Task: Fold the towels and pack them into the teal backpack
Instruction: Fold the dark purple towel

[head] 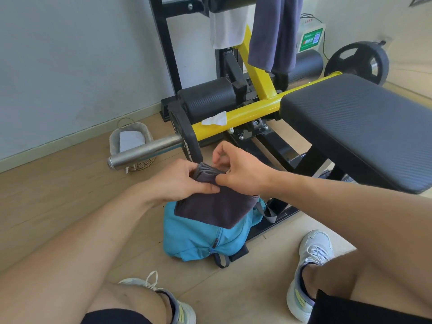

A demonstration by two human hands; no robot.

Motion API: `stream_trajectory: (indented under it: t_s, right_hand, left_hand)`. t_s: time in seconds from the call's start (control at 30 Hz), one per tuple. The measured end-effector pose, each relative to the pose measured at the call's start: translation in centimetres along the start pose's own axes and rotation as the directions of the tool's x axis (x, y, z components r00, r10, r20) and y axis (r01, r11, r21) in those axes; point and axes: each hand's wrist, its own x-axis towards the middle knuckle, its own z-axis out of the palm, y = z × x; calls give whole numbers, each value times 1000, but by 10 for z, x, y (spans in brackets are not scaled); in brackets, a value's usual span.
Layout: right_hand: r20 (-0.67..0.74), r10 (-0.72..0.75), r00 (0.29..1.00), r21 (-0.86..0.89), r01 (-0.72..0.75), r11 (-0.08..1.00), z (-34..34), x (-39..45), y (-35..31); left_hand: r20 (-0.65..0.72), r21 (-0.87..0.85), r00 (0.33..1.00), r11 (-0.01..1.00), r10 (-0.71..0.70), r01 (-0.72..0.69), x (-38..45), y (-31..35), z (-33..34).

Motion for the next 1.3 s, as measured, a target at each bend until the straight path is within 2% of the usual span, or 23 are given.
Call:
stream_trajectory:
  t_s: [0.1, 0.17, 0.27, 0.33, 0.47, 0.63, 0.8, 0.9, 1.03, 1.13, 1.2, 1.23, 1.3]
  right_hand:
    - [30, -31, 999, -25, 31, 999, -7, 1, 0]
    - [127, -14, 992, -95, 27, 995, -13, 2, 2]
    - [306, 78, 949, -360, 39, 932, -23, 1, 13]
    - [344, 120, 931, -446, 50, 893, -27, 1, 21]
    - [284, 133, 950, -407, -6, 913, -38, 5, 30]
    - [248, 146, 958, -241, -85, 967, -53, 10, 29]
    - [327, 167, 930, -318, -58, 946, -49, 10, 30]
    - [326, 113, 939, -243, -33, 969, -35, 6, 24]
    - [247, 23, 969, -198, 28, 980, -26, 6, 15]
    - [225, 26, 974, 47, -38, 998, -32, 4, 15]
    - [216, 86, 973, 273, -145, 951, -41, 2, 18]
    - [213, 119, 970, 351, -189, 917, -46, 1, 20]
    - [223, 165, 961, 452, -252, 856, -54, 2, 25]
  left_hand:
    - [-26, 44, 999, 999, 21, -20, 2, -5, -2]
    - [7, 19, 1000, 999, 28, -28, 2, -8, -3]
    - [108, -157, 993, 987, 38, -20, 1, -11, -3]
    - [147, -232, 988, 973, 42, -6, 1, -14, -4]
    - [159, -263, 987, 965, 31, 12, 3, -19, -7]
    - [86, -388, 996, 922, 29, 6, 6, -19, -7]
    - [98, -338, 995, 941, 27, 8, 6, -13, -2]
    - [149, -313, 988, 950, 45, 4, 5, -8, 2]
    - [95, -346, 992, 937, 78, -40, 3, -4, 4]
    - [143, -370, 987, 929, 70, -13, 4, -13, -4]
    - [216, -412, 975, 910, 51, 44, 3, -24, -10]
    - [234, -474, 971, 877, 42, 76, 3, -30, -13]
    - [212, -654, 977, 747, 33, 117, 5, -36, -17]
